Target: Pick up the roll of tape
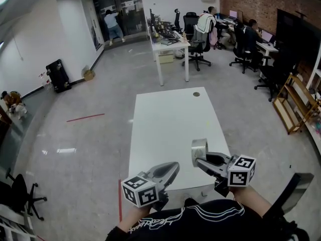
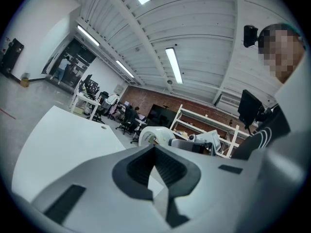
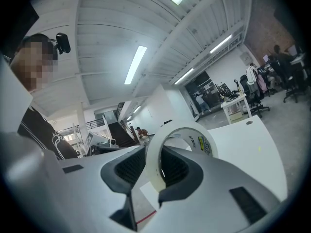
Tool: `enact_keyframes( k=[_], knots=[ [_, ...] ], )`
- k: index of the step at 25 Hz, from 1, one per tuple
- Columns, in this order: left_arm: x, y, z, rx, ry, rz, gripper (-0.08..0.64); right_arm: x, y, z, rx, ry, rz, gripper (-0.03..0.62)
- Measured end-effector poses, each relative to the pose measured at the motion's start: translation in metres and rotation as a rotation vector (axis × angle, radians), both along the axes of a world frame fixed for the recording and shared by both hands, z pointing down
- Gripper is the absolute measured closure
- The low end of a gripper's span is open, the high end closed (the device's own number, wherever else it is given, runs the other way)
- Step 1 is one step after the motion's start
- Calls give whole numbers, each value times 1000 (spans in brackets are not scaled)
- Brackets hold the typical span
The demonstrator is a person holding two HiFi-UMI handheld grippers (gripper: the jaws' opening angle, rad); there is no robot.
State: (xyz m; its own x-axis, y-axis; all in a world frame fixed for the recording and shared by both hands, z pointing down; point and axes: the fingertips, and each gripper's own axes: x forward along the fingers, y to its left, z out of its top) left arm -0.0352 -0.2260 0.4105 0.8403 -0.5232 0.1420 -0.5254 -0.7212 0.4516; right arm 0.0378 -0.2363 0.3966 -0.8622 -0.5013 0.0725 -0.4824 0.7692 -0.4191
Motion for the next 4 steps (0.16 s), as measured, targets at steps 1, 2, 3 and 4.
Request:
enact_keyframes(
  k=[1, 2, 3, 4],
  knots=[
    [2, 0, 0, -1, 0, 1, 557, 2, 0, 0, 0, -1, 1, 492],
    [3, 0, 0, -1, -1, 1, 557, 3, 1, 0, -1, -2, 1, 492],
    [5, 0, 1, -2, -1, 1, 557, 4, 1, 0, -2, -2, 2, 492],
    [6, 0, 1, -3, -2, 2, 557, 6, 1, 0, -2, -3, 2, 492]
  ],
)
